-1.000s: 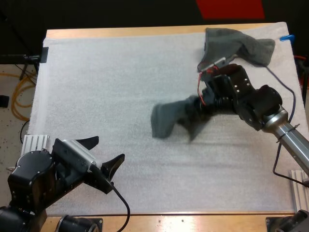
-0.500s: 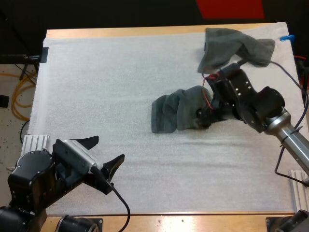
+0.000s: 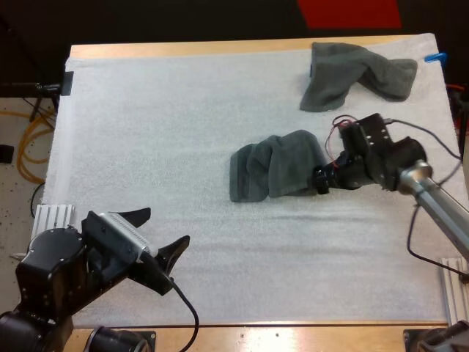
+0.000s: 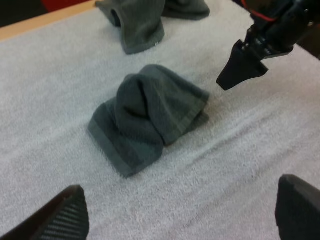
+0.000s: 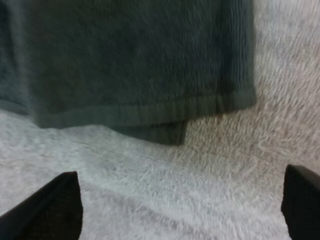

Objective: Pick towel from pile fold and stack

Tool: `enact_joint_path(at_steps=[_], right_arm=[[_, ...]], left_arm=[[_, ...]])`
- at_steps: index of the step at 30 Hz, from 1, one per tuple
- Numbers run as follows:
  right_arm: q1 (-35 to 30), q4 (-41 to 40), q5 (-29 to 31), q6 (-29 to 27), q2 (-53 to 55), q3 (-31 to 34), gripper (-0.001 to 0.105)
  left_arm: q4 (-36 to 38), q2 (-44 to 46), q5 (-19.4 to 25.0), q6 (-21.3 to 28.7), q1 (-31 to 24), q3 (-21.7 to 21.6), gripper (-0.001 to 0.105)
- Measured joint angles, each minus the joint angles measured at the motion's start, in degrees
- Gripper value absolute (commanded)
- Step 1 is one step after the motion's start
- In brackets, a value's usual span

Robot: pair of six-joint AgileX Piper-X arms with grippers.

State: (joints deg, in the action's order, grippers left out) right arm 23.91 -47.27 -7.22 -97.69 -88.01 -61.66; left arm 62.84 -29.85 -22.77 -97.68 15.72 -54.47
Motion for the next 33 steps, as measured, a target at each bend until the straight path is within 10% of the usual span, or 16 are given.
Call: enact_joint_path(at_steps=[16, 29, 33], right_arm=[[-1.8, 14.9, 4.3, 0.6, -14.9, 0.0, 0.077], [-2.2, 15.8, 3.5, 0.9, -17.2, -1.0, 0.002], [-2.2, 14.1, 3.2, 0.6, -15.8, -0.9, 0.0]], left_arm=[[0.1, 0.0, 0.1, -1.0, 0.0, 0.5, 0.074], [0.1, 0.0, 0.1, -3.4, 0.0, 0.5, 0.074], [0.1, 0.0, 0.1, -3.5, 0.0, 0.5, 0.074]])
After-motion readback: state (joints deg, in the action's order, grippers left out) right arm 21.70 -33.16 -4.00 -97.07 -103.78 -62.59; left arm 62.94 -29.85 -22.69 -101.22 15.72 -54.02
